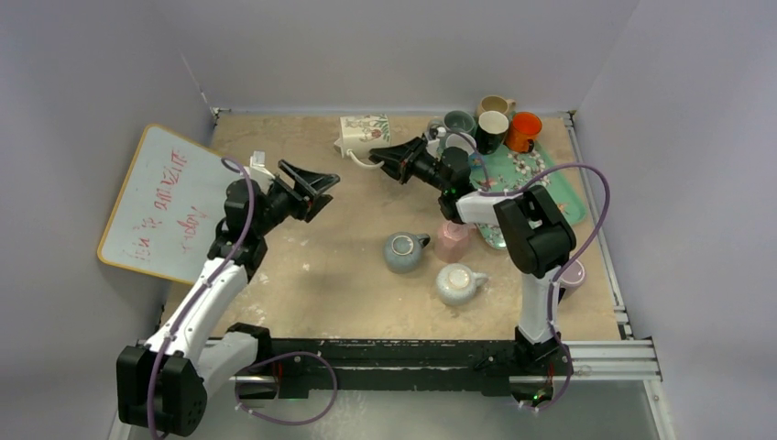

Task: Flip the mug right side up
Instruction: Turn over the cup at the center of the board, then place the cup on the tray.

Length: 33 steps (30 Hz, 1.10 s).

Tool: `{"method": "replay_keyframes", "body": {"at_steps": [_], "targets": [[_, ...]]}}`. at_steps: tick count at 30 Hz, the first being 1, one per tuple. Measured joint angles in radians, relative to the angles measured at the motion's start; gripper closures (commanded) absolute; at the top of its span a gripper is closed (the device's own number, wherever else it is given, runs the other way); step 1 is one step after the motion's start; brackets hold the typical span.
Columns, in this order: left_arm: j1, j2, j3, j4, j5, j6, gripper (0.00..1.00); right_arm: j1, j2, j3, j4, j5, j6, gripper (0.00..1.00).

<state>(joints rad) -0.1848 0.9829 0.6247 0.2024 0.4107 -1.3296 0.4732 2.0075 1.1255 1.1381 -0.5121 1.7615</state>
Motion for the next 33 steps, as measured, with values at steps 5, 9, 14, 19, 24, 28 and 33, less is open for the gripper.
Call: {"method": "replay_keyframes", "body": {"at_steps": [5,9,14,19,24,28,33], "targets": [[0.0,0.005,0.136,-0.208,0.014,0.171,0.1,-0.017,0.0,0.0,-0.016,-0.008,0.001,1.0],[0.0,0.029,0.277,-0.381,0.031,0.354,0.08,-0.052,-0.011,-0.001,-0.042,-0.031,0.0,1.0],[0.0,0.075,0.423,-0.605,0.043,0.595,0.06,-0.14,-0.09,-0.021,-0.103,-0.044,-0.009,1.0],[0.0,0.079,0.472,-0.772,0.001,0.784,0.05,-0.238,-0.181,-0.021,-0.116,-0.056,-0.017,1.0],[0.0,0.056,0.457,-0.856,-0.07,0.908,0.05,-0.303,-0.225,-0.022,-0.115,-0.06,-0.016,1.0],[0.0,0.011,0.395,-0.863,-0.106,0.959,0.05,-0.348,-0.267,-0.066,-0.13,-0.067,-0.022,1.0],[0.0,-0.007,0.364,-0.877,-0.125,0.993,0.05,-0.425,-0.355,-0.161,-0.168,-0.086,-0.035,1.0]]}}
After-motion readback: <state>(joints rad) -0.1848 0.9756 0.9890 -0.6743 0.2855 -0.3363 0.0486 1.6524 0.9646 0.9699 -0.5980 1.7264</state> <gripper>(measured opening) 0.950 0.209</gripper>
